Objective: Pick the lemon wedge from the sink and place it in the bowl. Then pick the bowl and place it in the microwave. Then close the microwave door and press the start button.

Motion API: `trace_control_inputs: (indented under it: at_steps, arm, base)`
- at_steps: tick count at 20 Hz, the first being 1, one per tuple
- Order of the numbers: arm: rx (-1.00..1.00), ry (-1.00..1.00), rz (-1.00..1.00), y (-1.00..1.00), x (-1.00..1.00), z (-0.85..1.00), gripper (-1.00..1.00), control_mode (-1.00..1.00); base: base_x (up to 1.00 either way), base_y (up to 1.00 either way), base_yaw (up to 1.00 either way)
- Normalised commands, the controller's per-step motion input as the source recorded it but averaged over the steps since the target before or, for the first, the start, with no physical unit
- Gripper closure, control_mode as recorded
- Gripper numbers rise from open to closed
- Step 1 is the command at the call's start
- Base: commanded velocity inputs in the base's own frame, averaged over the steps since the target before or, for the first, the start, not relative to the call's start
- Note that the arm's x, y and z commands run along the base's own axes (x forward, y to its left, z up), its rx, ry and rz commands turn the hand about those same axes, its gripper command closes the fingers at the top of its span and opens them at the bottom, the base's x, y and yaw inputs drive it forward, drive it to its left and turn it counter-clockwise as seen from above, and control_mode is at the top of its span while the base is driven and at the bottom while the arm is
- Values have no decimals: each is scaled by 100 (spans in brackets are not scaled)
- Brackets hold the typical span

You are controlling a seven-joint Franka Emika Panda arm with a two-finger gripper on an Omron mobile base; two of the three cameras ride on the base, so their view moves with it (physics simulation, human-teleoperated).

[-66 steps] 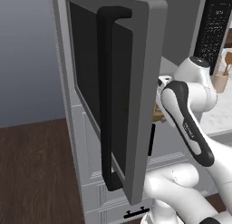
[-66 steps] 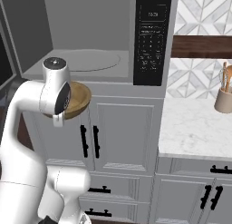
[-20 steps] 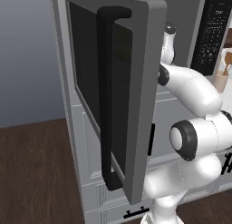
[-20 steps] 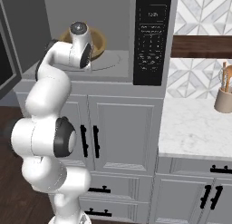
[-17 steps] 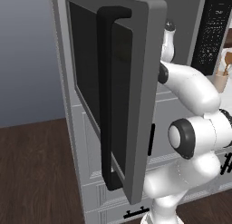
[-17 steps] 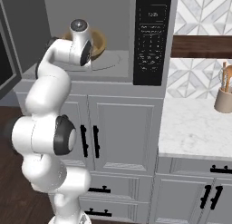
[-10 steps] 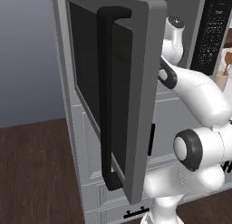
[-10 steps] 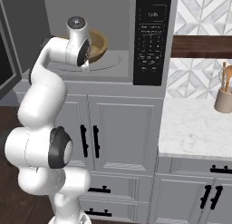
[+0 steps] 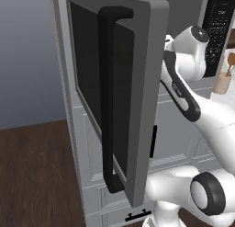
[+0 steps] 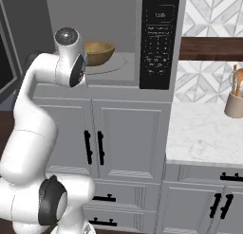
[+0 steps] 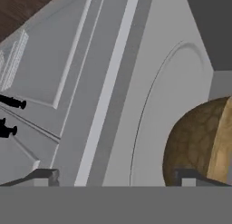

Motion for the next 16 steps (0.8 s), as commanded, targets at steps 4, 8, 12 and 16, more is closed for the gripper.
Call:
trace_control_inputs:
  at_steps: [4, 8, 12, 16]
  arm:
    - [0, -13, 10, -12, -100, -13, -100, -100]
    - [-1, -2, 15, -2, -100, -57, -100, -100]
    - [-12, 7, 10, 14, -100, -84, -100, -100]
    - [-14, 16, 9, 12, -99, -64, -100, -100]
  base:
    - [0, 0, 0]
    - [0, 0, 0]
    - [0, 0, 0]
    - [0, 0, 0]
